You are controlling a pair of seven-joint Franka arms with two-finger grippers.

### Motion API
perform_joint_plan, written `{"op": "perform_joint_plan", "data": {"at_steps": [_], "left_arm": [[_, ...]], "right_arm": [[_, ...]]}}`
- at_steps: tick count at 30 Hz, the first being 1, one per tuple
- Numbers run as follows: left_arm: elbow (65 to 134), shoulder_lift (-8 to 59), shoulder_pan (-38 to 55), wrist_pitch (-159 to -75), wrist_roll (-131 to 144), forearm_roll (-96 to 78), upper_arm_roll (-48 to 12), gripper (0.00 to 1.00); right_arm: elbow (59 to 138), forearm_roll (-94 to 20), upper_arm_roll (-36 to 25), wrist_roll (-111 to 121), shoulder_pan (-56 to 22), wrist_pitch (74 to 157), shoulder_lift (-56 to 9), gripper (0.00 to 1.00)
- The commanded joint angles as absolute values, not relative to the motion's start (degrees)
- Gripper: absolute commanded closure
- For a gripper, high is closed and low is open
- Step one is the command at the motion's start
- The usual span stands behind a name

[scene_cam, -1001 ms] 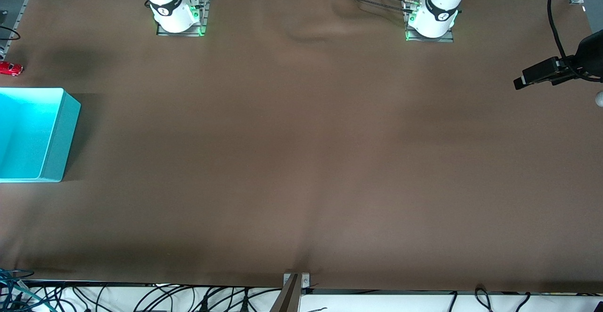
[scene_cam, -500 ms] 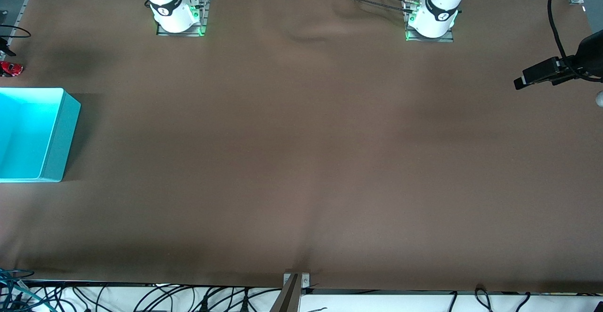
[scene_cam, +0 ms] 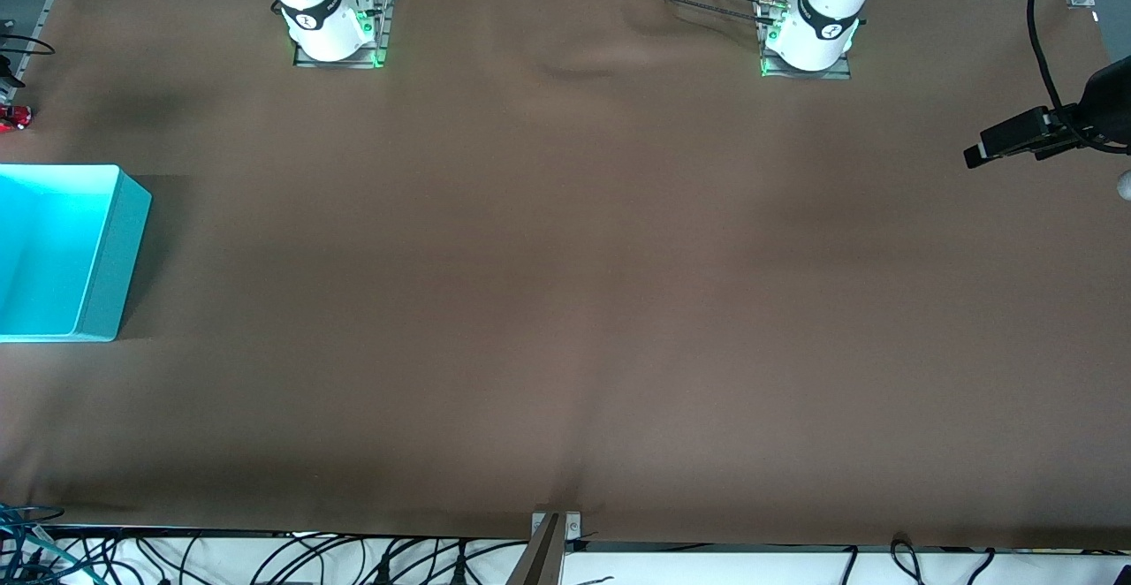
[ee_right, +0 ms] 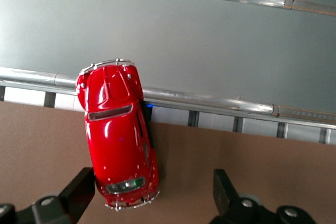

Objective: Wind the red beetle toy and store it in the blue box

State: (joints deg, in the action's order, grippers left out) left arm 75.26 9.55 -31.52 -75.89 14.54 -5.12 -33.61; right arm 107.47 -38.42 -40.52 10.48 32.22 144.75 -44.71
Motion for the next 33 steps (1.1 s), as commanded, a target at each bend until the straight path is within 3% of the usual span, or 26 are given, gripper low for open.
{"op": "perform_joint_plan", "data": {"at_steps": [1,5,8,14,16,21,30,33], "left_arm": [[74.53,9.4,-31.73,-75.76,14.06,-4.66,-33.66,0.0],[74.44,9.4,-31.73,-75.76,14.06,-4.66,-33.66,0.0],[74.53,9.4,-31.73,-75.76,14.06,-4.66,-33.66,0.0],[74.44,9.4,-31.73,-75.76,14.06,-4.66,-33.75,0.0],[74.53,9.4,-31.73,-75.76,14.06,-4.66,-33.75,0.0],[74.44,9.4,-31.73,-75.76,14.06,-4.66,-33.75,0.0],[74.53,9.4,-31.73,-75.85,14.06,-4.66,-33.75,0.0],[74.44,9.4,-31.73,-75.76,14.06,-4.66,-33.75,0.0]], "right_arm": [[107.23,-38.94,-40.43,11.69,32.26,145.81,-45.09,0.0],[107.23,-38.94,-40.34,11.69,32.08,146.6,-45.09,0.0],[107.23,-38.85,-40.25,11.78,31.99,146.6,-45.18,0.07],[107.23,-38.94,-39.99,11.51,32.08,148.09,-45.97,0.38],[107.23,-38.94,-39.99,11.51,32.17,148.18,-46.32,0.38],[107.23,-39.73,-39.99,11.43,32.08,148.62,-46.93,0.5],[107.23,-39.81,-39.64,10.72,32.08,148.97,-47.02,1.0],[107.23,-39.81,-39.55,10.64,32.08,149.5,-47.02,1.0]]}}
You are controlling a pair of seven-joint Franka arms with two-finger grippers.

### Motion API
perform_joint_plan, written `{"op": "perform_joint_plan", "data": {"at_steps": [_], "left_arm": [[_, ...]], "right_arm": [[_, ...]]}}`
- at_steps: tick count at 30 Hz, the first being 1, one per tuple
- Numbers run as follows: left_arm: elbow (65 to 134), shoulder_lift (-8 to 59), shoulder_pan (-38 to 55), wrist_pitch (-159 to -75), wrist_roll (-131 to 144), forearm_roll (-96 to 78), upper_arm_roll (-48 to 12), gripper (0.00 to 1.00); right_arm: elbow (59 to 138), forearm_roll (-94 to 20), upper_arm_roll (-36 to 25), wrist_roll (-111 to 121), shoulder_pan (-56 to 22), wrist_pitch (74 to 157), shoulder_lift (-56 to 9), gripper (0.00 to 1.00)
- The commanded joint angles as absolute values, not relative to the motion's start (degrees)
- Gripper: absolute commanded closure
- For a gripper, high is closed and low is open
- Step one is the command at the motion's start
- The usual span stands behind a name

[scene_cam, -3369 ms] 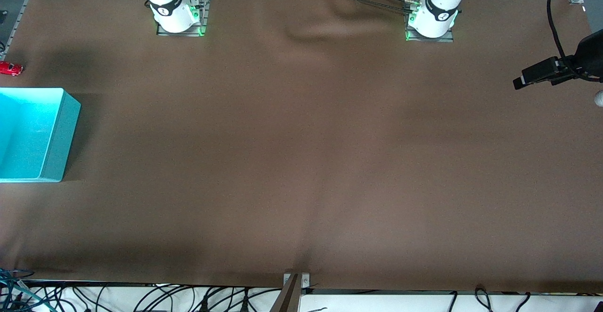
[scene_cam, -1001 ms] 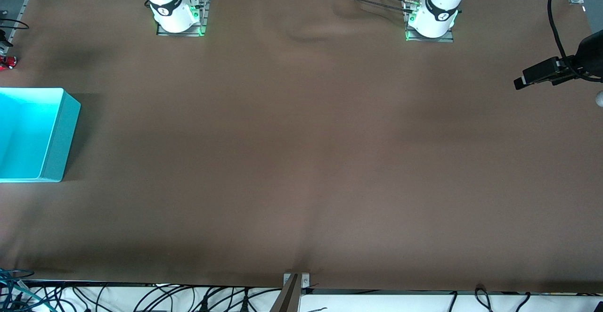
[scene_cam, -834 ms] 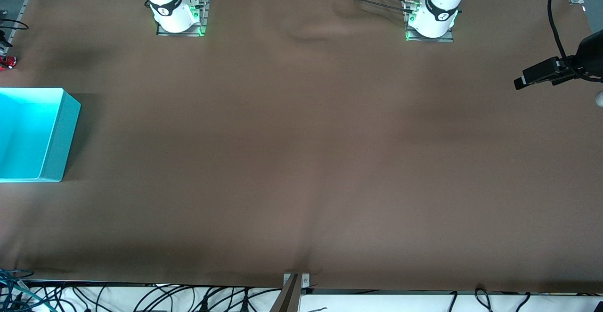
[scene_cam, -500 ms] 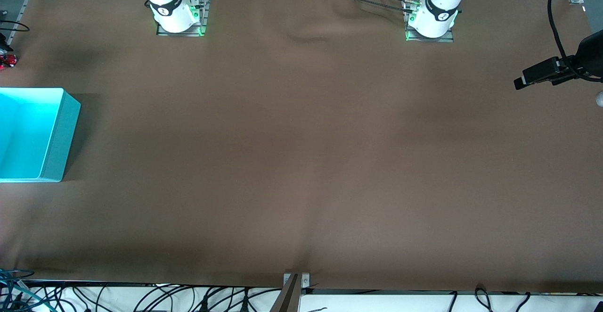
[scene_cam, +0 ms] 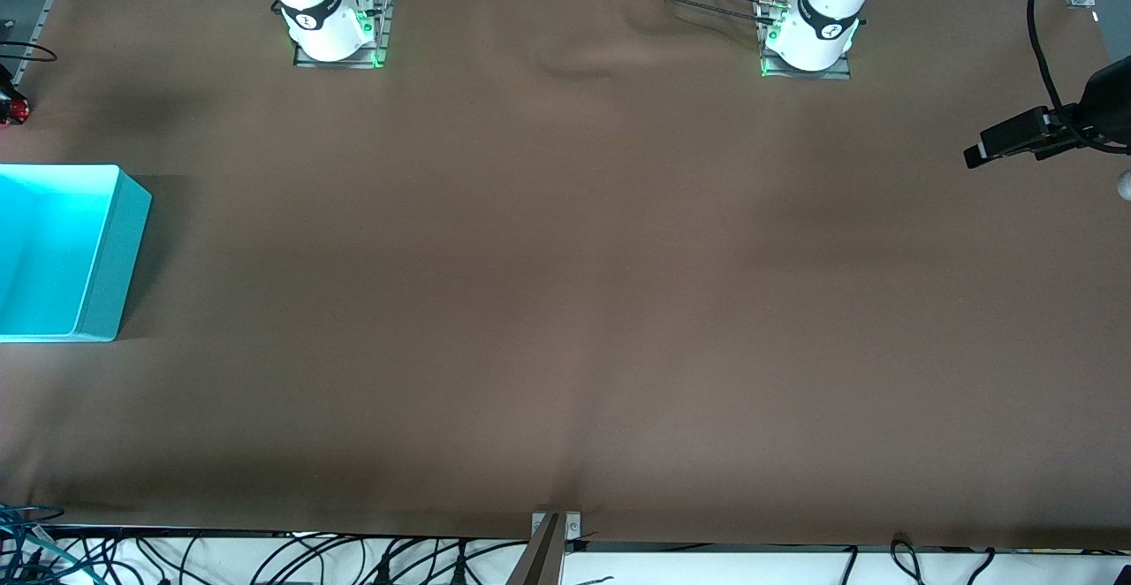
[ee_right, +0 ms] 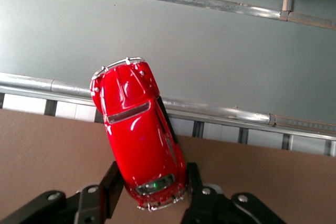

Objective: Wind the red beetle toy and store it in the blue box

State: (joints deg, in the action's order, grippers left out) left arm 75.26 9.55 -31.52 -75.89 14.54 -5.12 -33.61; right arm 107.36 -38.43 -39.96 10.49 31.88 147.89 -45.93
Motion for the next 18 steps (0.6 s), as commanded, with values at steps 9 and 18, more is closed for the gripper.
{"op": "perform_joint_plan", "data": {"at_steps": [9,18], "left_arm": [[74.44,9.4,-31.73,-75.85,14.06,-4.66,-33.75,0.0],[74.53,9.4,-31.73,-75.85,14.06,-4.66,-33.66,0.0]], "right_arm": [[107.23,-39.81,-38.58,8.09,31.82,151.96,-47.55,1.0],[106.79,-39.9,-38.5,7.39,30.32,151.79,-47.02,1.0]]}}
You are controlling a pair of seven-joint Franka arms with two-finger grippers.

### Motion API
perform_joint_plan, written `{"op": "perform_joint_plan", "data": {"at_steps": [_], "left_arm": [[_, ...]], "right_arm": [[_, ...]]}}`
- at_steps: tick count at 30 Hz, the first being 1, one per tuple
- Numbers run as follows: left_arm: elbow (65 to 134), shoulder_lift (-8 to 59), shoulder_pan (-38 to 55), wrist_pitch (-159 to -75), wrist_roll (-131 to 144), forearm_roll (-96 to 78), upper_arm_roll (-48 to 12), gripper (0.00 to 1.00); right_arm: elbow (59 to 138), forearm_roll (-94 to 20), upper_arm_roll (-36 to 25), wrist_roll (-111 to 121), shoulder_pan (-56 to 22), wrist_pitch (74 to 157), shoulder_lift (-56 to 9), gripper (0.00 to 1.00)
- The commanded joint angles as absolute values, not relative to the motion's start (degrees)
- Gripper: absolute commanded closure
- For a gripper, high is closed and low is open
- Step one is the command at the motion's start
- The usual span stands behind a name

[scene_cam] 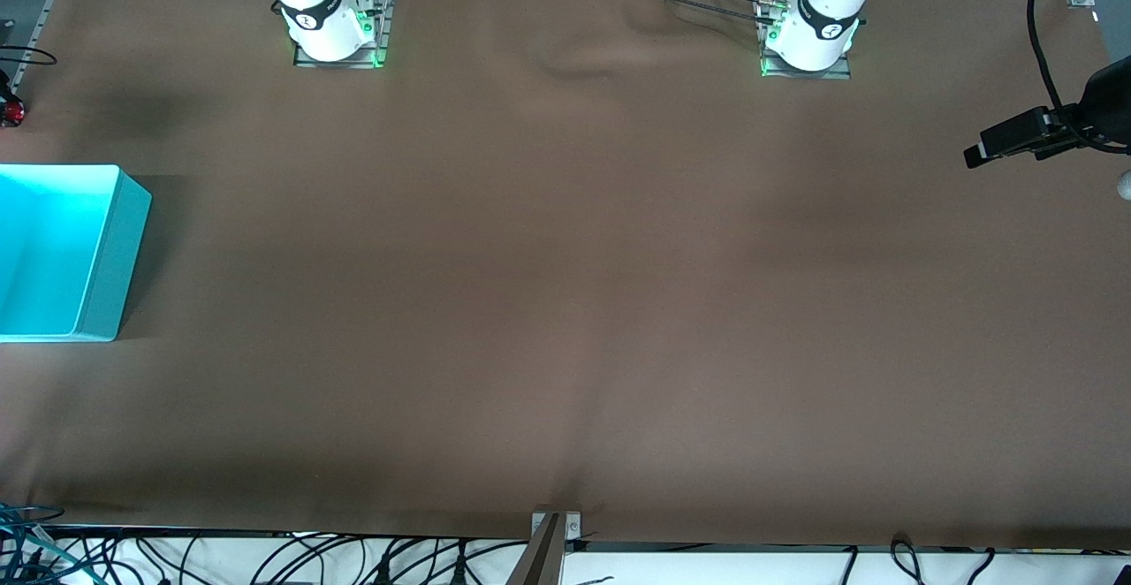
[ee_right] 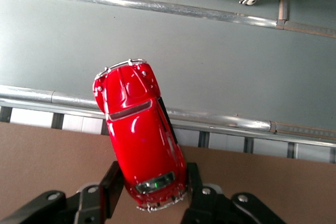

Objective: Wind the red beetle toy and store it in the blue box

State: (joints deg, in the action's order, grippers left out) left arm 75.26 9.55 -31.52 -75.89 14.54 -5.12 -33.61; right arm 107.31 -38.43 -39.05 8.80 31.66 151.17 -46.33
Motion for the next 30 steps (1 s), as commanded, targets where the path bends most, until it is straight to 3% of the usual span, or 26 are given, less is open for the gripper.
{"op": "perform_joint_plan", "data": {"at_steps": [1,30], "left_arm": [[74.44,9.4,-31.73,-75.76,14.06,-4.66,-33.75,0.0],[74.53,9.4,-31.73,-75.76,14.06,-4.66,-33.75,0.0]], "right_arm": [[106.7,-39.82,-38.67,6.6,29.89,151.7,-46.93,1.0],[106.61,-39.73,-54.92,5.45,16.35,140.9,-46.67,1.0]]}}
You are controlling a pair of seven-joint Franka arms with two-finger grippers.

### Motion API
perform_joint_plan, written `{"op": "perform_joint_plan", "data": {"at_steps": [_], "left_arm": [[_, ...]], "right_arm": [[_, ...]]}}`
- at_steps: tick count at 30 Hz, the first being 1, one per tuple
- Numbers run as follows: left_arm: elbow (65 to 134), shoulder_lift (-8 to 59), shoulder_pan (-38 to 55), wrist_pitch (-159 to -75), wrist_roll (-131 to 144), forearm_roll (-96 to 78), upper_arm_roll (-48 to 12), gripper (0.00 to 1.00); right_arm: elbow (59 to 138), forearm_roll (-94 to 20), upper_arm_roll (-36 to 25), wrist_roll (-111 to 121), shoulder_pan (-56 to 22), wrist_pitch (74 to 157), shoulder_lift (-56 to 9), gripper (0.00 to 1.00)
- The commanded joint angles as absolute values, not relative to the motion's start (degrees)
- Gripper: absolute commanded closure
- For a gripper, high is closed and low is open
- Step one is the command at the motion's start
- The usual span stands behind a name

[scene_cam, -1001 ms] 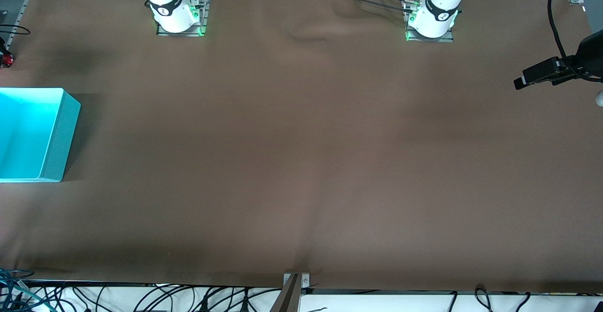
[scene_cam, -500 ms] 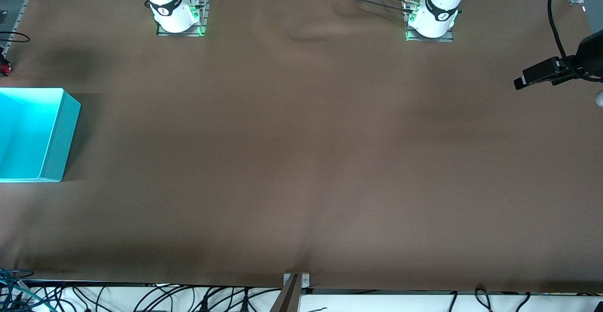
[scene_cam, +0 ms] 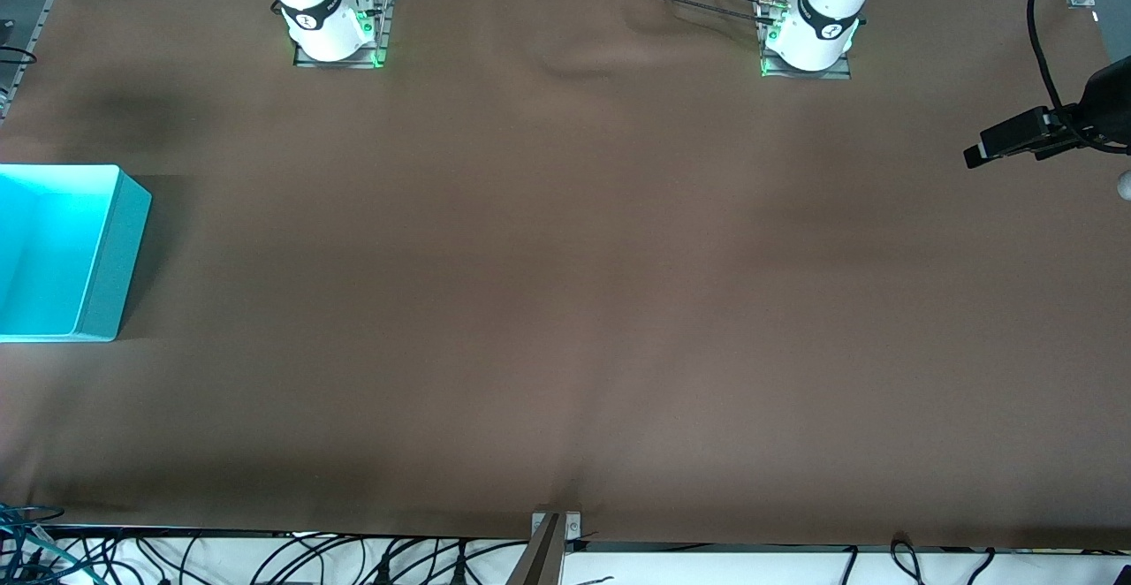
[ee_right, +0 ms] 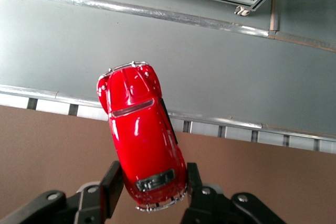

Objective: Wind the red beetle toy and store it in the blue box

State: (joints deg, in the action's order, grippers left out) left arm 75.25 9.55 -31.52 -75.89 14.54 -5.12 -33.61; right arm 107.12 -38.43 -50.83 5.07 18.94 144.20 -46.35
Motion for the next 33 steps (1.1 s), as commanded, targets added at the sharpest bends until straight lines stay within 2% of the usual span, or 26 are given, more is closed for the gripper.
{"op": "perform_joint_plan", "data": {"at_steps": [1,25,33], "left_arm": [[74.53,9.4,-31.73,-75.76,14.06,-4.66,-33.75,0.0],[74.44,9.4,-31.73,-75.85,14.06,-4.66,-33.75,0.0],[74.0,9.4,-31.82,-75.76,14.06,-4.66,-33.75,0.0]], "right_arm": [[106.52,-39.73,-55.71,5.62,15.74,140.19,-46.67,1.0],[102.48,-39.02,-66.62,5.89,8.62,131.14,-46.67,1.0],[100.2,-38.94,-67.24,5.89,7.73,129.99,-46.67,1.0]]}}
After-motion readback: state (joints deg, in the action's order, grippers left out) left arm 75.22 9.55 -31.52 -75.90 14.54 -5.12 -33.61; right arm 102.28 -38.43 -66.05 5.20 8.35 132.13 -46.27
